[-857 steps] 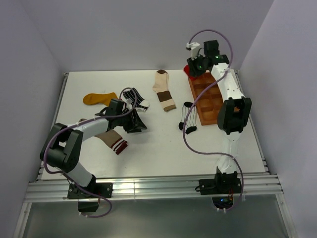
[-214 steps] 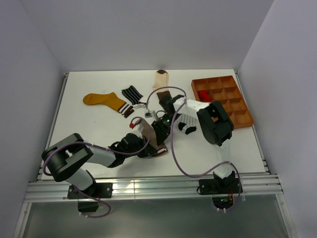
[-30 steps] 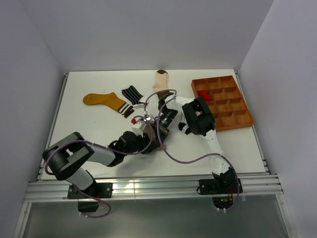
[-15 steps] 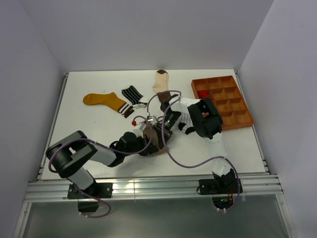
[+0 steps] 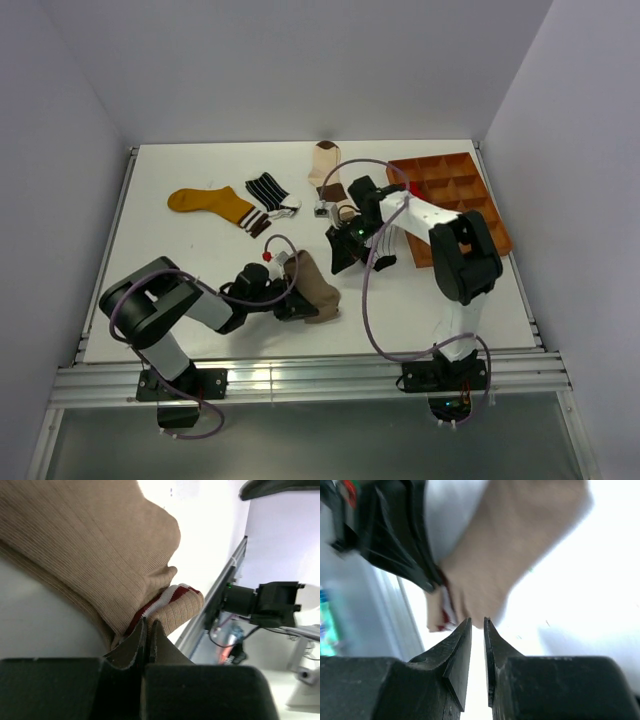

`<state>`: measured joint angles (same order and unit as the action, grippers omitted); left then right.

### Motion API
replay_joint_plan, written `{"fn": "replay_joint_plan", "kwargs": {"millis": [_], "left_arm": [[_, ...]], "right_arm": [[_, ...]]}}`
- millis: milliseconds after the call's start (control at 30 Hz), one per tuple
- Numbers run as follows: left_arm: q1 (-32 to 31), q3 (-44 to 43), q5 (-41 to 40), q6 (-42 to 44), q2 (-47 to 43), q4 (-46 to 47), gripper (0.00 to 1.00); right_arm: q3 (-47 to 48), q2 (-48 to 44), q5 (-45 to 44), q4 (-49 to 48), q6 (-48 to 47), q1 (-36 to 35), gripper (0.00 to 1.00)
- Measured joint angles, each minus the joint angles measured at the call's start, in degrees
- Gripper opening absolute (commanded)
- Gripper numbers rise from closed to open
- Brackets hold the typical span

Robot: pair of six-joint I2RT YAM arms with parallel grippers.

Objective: Roll the socks
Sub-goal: Roll the sock at the center of the board.

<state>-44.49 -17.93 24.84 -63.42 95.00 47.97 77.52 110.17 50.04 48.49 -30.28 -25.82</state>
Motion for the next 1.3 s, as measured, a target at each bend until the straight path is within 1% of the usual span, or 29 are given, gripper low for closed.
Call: {"fn": "replay_joint_plan", "kwargs": {"millis": [133, 300, 433, 600, 733, 933, 1100, 1300], "left_arm": [[1.9, -2.4, 3.9, -3.4, 1.3, -3.9, 0.00], [4.5, -5.4, 9.5, -7.5, 3.9, -8.2, 0.00], [5.9, -8.9, 13.0, -9.6, 5.2, -14.6, 0.00], [6.9, -13.3, 14.0, -10.1, 5.2, -24.9, 0.00], [7.8, -16.3, 14.1, -9.7, 5.2, -32.0, 0.00], [8.3, -18.3, 14.0, -9.1, 5.2, -37.5, 0.00], [8.4, -18.7, 14.1, -8.8, 5.3, -38.6, 0.00], [8.6, -19.3, 14.8, -8.3, 5.9, -39.1, 0.00]], "right_arm": [[-8.4, -8.8, -5.8, -7.2, 0.0, 0.3, 0.25], [-19.3, -22.8, -13.0, -16.9, -2.9, -1.5, 0.31], [-28.7, -32.5, -18.2, -24.0, -6.7, -6.9, 0.33], [-39.5, -39.8, -23.9, -30.8, -10.7, -17.6, 0.37], [-44.8, -42.6, -28.1, -34.6, -12.9, -25.2, 0.41], [-46.8, -42.6, -34.3, -39.9, -14.6, -31.7, 0.43], [-47.1, -41.5, -38.1, -43.2, -15.8, -34.5, 0.43], [-47.1, -37.0, -40.4, -44.5, -16.7, -36.0, 0.43]]}}
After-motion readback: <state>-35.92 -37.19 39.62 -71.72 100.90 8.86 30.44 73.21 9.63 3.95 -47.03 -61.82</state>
